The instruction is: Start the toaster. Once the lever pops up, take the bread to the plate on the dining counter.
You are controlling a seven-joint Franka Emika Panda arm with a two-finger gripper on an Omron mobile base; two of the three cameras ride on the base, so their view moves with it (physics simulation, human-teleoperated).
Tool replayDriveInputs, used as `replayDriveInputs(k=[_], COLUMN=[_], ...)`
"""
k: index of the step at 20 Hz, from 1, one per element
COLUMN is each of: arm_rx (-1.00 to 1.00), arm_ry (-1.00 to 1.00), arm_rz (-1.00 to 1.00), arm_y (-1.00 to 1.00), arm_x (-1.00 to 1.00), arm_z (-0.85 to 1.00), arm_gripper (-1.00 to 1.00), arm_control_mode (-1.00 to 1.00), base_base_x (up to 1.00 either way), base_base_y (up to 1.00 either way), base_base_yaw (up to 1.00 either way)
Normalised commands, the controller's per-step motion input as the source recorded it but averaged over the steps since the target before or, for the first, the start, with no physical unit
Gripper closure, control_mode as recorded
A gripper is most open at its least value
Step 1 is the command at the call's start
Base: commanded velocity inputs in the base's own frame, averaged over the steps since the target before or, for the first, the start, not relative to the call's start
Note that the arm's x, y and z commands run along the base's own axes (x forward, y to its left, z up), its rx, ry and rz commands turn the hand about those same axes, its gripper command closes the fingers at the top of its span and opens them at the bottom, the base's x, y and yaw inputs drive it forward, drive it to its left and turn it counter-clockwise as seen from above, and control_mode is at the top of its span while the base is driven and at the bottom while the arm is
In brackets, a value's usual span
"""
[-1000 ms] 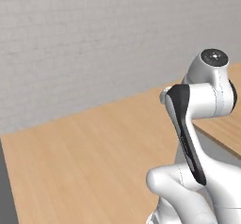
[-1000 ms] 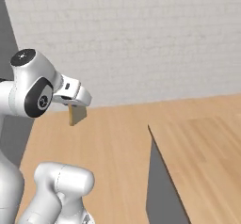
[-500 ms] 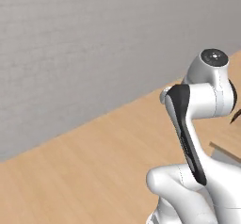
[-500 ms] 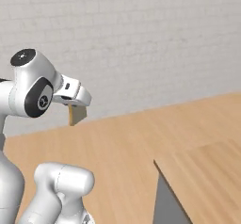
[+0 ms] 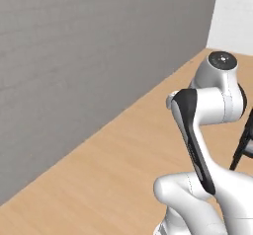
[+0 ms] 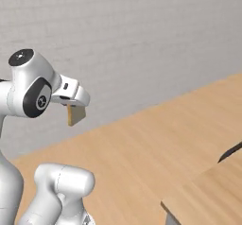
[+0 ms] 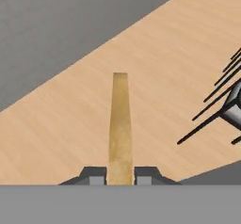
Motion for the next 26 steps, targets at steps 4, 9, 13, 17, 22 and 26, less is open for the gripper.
replayDriveInputs(k=[4,9,13,17,22,26], arm_rx=[0.0,0.0,0.0,0.0,0.0,0.0], arm_ry=[0.0,0.0,0.0,0.0,0.0,0.0], arm_rz=[0.0,0.0,0.0,0.0,0.0,0.0], arm_y=[0.0,0.0,0.0,0.0,0.0,0.0], arm_x=[0.0,0.0,0.0,0.0,0.0,0.0], arm_z=[0.0,0.0,0.0,0.0,0.0,0.0], arm_gripper=[1.0,1.0,1.0,1.0,1.0,1.0], arm_control_mode=[1.0,1.0,1.0,1.0,1.0,1.0], base_base_x=[1.0,1.0,0.97,0.86,0.76,0.73], base_base_y=[0.13,0.17,0.28,0.34,0.38,0.41], base_base_yaw=[-0.54,-0.54,-0.55,-0.59,-0.63,-0.63])
